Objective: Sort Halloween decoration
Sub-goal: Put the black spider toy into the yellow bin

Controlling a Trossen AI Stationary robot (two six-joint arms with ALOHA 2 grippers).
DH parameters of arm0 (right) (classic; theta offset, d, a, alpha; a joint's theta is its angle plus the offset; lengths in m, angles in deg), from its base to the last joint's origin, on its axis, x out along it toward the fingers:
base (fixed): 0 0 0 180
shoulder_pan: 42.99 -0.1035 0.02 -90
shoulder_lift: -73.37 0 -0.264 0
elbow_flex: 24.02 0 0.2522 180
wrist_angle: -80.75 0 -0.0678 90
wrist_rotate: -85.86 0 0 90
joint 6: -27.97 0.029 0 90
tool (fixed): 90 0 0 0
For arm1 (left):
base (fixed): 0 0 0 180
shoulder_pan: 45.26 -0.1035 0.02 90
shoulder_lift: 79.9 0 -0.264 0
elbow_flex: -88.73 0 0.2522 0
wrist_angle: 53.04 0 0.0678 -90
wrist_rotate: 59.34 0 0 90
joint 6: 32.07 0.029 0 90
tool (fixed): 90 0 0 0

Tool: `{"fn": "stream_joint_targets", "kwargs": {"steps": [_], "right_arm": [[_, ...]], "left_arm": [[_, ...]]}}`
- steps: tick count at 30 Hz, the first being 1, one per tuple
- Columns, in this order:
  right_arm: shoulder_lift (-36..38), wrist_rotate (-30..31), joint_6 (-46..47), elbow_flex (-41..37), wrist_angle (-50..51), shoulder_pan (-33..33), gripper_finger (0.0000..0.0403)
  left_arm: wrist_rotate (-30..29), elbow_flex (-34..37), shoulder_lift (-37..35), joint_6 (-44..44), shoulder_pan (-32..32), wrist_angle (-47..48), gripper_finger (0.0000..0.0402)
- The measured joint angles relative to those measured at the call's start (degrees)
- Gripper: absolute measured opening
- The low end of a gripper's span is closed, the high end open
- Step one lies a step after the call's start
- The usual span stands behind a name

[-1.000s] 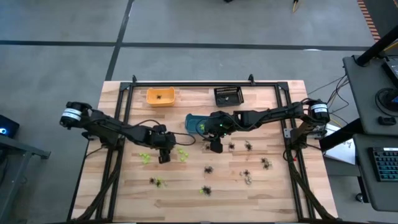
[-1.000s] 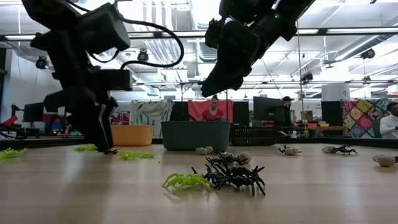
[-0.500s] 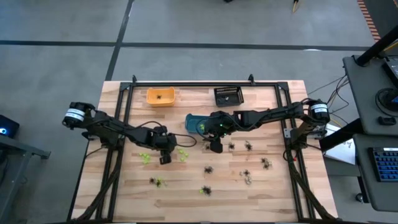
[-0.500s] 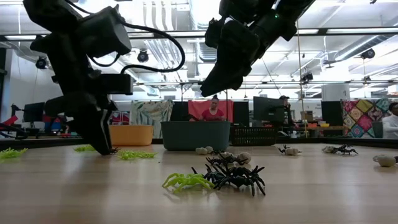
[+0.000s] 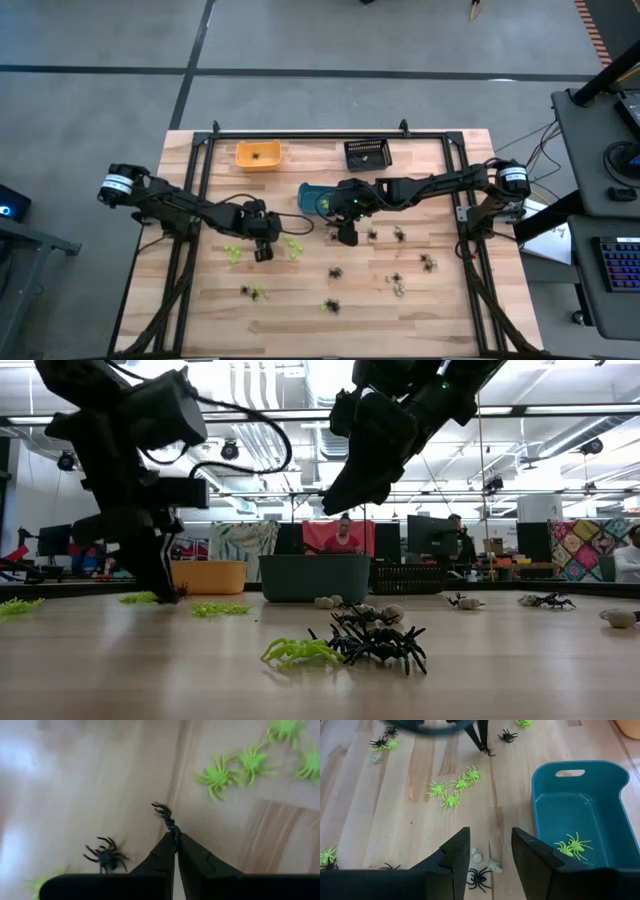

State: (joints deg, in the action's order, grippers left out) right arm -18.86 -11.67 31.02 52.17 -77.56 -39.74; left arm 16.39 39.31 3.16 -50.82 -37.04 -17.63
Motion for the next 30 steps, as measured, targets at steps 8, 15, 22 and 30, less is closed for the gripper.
{"fn": "stream_joint_targets", "kwargs": {"steps": [8, 15, 22, 30], "right_arm": [[0.0, 0.0, -0.02, 0.0, -0.02, 0.0, 0.0134], [0.0, 0.0, -0.15, 0.0, -0.11, 0.0, 0.0134], [0.0, 0.0, -0.69, 0.0, -0.13, 0.0, 0.0134], [0.0, 0.01, -1.1, 0.0, -0.15, 0.0, 0.0134]], "left_arm": [[-2.17, 0.0, -10.4, 1.61, -0.46, 0.25, 0.0], [-7.88, -0.11, -20.91, 5.13, -4.1, 0.27, 0.0], [-9.24, -2.67, -25.7, 10.71, -15.14, 0.67, 0.0], [-2.06, -6.81, -23.16, 19.78, -34.66, 4.32, 0.0]]}}
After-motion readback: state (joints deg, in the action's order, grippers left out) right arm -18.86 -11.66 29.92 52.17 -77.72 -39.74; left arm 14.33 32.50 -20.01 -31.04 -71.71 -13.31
